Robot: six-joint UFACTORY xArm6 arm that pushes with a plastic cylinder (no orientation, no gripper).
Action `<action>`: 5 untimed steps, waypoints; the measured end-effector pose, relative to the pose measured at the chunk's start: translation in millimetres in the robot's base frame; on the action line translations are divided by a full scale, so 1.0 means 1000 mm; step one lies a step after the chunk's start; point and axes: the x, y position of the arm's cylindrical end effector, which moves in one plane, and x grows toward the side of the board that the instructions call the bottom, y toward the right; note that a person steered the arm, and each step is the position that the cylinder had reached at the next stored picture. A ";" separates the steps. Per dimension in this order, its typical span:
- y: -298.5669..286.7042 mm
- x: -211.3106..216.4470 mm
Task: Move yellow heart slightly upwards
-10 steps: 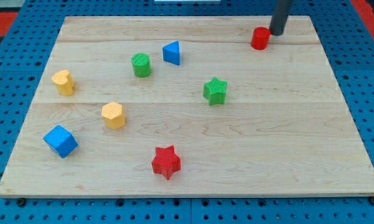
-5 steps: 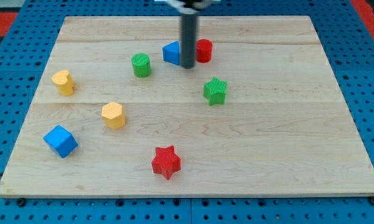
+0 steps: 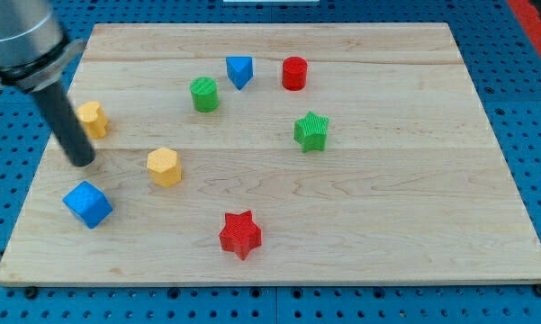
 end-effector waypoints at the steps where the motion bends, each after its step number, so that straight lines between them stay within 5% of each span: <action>1: -0.051 0.004; 5: 0.048 -0.139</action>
